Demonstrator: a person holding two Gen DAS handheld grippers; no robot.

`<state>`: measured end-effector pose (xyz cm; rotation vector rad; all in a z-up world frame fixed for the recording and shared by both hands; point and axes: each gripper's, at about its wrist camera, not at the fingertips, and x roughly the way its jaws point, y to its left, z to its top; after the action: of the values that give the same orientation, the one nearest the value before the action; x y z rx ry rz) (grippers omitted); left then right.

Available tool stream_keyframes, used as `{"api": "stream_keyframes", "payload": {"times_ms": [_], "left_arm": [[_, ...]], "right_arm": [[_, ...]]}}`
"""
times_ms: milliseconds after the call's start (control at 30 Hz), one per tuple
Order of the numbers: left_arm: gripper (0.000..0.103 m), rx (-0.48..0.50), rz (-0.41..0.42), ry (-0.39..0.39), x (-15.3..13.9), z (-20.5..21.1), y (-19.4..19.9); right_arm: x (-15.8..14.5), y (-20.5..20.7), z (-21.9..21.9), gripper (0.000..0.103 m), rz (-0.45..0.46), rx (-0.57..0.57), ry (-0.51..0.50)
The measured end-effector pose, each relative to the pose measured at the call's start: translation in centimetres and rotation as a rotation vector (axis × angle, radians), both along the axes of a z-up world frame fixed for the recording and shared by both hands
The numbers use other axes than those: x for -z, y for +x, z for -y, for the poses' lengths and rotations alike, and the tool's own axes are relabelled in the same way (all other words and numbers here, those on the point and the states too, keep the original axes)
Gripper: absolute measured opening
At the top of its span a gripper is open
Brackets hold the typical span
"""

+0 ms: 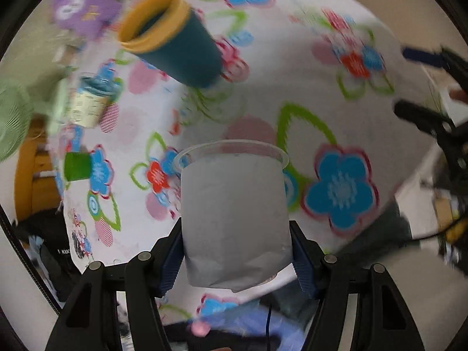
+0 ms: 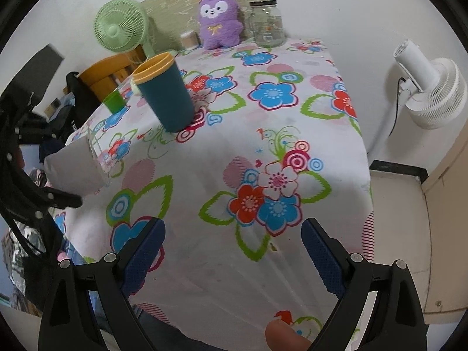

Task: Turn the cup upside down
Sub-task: 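Lift the white cup with the left tool and rotate it over, then set the flipped cup on the table and open the left tool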

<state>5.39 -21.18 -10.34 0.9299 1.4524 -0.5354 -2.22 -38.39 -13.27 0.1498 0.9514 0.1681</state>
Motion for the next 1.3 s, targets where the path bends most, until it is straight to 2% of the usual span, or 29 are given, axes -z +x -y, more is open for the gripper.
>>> {"api": "stream_keyframes", "payload": {"times_ms": [100, 300, 433, 533, 633, 700, 967, 1100, 1300], "left_arm": [[0.068, 0.033, -0.142, 0.101, 1.1, 0.3, 0.0], [0.068, 0.09, -0.334, 0.315, 3.7, 0.9, 0.2], [0.069, 0.103, -0.378, 0.426, 5.9, 1.4, 0.4], [0.071, 0.114, -0.398, 0.455, 6.7, 2.2, 0.3], [0.077, 0.122, -0.403, 0.438, 6.7, 3.0, 0.6], [0.088, 0.122, -0.392, 0.421, 6.6, 3.3, 0.8], [0.097, 0.099, -0.343, 0.344, 4.9, 2.7, 1.2], [0.101, 0.086, -0.291, 0.256, 2.9, 1.7, 0.9], [0.101, 0.024, -0.18, 0.077, -0.9, -1.2, -0.2]], "right_arm": [[0.3, -0.1, -0.6, 0.095, -0.005, -0.026, 0.001], [0.5, -1.0, -1.9, 0.095, 0.007, -0.075, 0.005], [0.8, -1.4, -2.7, 0.095, 0.01, -0.093, 0.01], [1.2, -1.5, -2.9, 0.095, 0.007, -0.097, 0.014], [1.5, -1.5, -2.9, 0.095, 0.003, -0.095, 0.019], [1.6, -1.5, -2.8, 0.095, 0.003, -0.091, 0.02], [0.6, -1.2, -3.2, 0.095, 0.02, -0.106, 0.009], [-0.6, -1.1, -4.5, 0.095, 0.044, -0.139, -0.002], [-3.1, -1.0, -6.7, 0.095, 0.091, -0.183, -0.035]]}}
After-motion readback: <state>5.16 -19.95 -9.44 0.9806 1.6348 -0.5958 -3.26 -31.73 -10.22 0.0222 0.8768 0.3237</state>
